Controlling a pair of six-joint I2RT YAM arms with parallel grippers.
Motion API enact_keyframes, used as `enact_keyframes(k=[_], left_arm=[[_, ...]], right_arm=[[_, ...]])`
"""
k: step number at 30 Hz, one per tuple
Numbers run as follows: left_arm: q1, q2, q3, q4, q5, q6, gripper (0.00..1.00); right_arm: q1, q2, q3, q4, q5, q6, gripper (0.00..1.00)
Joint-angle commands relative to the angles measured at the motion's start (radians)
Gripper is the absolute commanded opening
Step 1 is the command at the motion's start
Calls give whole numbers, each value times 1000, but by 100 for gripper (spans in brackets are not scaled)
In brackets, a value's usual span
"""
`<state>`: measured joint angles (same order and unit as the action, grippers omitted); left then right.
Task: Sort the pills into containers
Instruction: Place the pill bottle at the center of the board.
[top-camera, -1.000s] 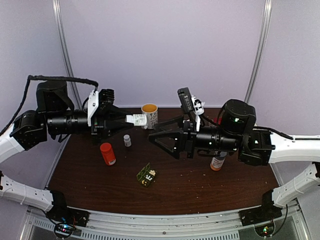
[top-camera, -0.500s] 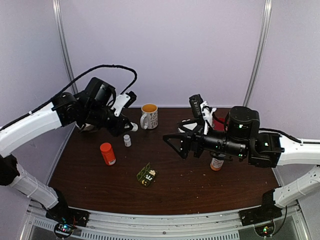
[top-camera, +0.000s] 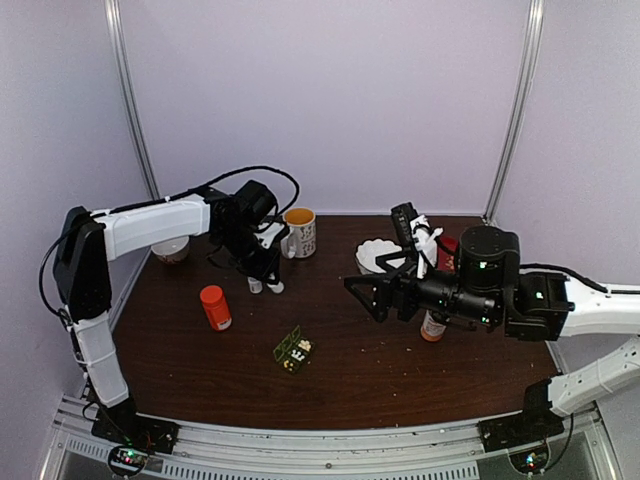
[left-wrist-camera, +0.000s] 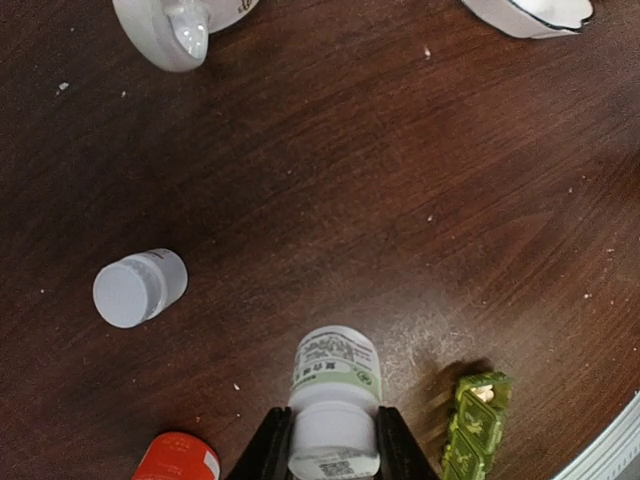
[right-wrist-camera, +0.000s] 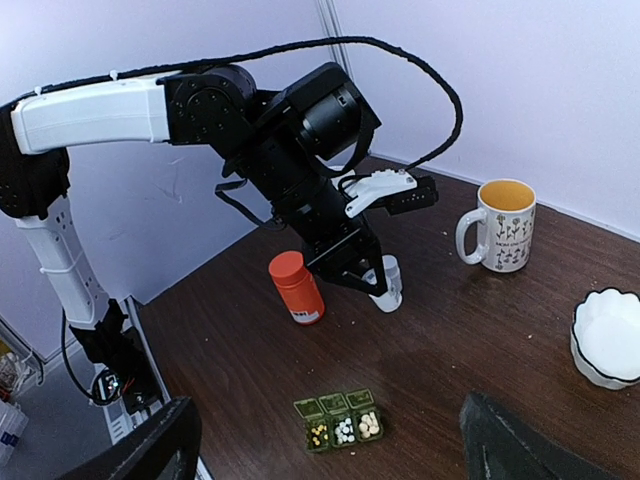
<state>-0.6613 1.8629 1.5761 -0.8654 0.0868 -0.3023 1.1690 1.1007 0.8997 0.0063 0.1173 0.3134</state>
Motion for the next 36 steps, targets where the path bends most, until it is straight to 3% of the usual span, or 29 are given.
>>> enact_keyframes(k=[1, 18, 20, 22, 25, 30, 36], left_arm=[[22, 61, 54, -8, 32, -13, 6], [43, 226, 112, -7, 3, -20, 10], [44, 237, 119, -8, 4, -18, 18], [45, 239, 120, -8, 16, -17, 40], [45, 228, 123, -19, 20, -16, 58], [45, 161, 102, -26, 29, -21, 64], [21, -6, -10, -12, 42, -47, 64]], right_arm=[[-10, -51, -44, -58, 55, 13, 93], [-18, -63, -100, -68, 72, 31, 93], [-18, -56, -106, -67, 61, 31, 93], [-18, -44, -115, -55, 37, 23, 93], [-19, -15, -122, -54, 4, 23, 93], [-19, 28, -124, -50, -47, 48, 93], [-18, 155, -67, -57, -170, 149, 92]])
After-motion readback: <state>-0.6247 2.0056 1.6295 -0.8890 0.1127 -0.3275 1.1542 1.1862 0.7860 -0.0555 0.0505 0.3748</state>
